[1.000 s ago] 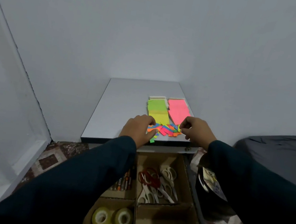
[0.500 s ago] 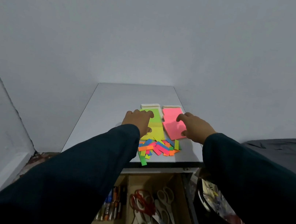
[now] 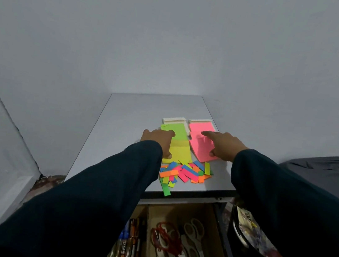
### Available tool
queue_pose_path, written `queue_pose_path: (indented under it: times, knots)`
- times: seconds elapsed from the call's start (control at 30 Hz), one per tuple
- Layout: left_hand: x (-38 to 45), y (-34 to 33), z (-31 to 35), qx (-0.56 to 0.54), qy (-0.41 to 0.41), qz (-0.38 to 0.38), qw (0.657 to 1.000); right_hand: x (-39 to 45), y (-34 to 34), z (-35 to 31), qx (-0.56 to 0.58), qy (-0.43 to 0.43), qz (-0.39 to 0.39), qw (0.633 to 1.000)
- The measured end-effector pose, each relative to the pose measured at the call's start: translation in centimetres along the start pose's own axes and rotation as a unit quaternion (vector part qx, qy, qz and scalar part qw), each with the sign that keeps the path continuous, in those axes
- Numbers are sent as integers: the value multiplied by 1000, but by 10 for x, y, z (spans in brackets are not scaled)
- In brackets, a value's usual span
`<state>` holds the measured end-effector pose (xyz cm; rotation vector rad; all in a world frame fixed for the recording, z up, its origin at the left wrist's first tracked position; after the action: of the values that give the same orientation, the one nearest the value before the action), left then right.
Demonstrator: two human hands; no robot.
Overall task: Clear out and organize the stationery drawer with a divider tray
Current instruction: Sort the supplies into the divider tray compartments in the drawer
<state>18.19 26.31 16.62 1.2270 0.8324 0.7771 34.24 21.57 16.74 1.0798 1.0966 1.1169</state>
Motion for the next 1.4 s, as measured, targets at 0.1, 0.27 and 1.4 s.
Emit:
queue_pose_path:
  times: [0.1, 0.27, 1.4]
  knots:
    - [1, 2, 3, 37, -4, 9, 999, 3, 4, -1, -49, -3, 18, 999]
    - [0, 6, 10, 40, -16, 41, 998, 2, 13, -2, -28, -21, 78, 996]
    - [-160, 58, 20, -216, -19, 94, 972, -150, 52, -5, 322, -65, 137, 935]
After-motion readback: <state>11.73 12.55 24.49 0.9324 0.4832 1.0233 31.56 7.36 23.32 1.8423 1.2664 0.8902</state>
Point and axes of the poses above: each hand's wrist, its own x-axis towards the middle knuckle, its own y-axis out of the back of the hand, z = x × y, the point moved 7 cm from there along x, towards the middle knuckle, and after that the axes turned 8 degrees about -x, right-handed, at the moved point
